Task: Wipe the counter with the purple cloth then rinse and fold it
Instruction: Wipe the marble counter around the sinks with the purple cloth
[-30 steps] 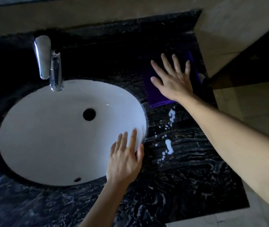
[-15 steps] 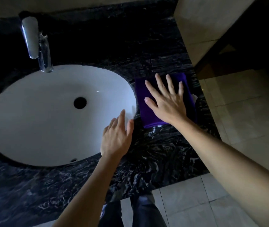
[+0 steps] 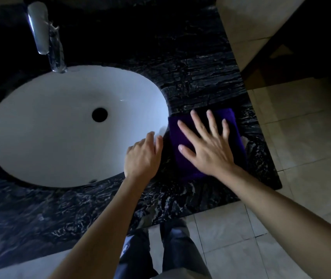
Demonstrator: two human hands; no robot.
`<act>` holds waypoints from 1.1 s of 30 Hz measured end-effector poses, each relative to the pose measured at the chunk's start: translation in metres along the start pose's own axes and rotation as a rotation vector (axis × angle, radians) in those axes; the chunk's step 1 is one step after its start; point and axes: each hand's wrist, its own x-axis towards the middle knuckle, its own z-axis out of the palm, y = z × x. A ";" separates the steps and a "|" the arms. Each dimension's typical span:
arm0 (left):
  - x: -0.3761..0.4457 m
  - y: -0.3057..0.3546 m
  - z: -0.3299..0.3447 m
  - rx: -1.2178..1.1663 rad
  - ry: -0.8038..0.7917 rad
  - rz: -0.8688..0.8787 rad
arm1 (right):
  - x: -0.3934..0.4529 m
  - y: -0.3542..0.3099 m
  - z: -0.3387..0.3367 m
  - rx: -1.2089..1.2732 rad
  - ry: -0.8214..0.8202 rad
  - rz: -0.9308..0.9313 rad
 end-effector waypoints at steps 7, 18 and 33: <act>-0.002 -0.016 -0.009 0.070 -0.131 0.068 | 0.054 0.036 -0.011 0.066 0.030 0.223; -0.016 -0.030 -0.010 -0.071 -0.143 0.065 | -0.077 -0.082 0.014 0.062 0.004 -0.129; -0.048 -0.098 -0.039 0.166 -0.033 0.081 | -0.032 -0.110 0.010 0.058 0.073 0.221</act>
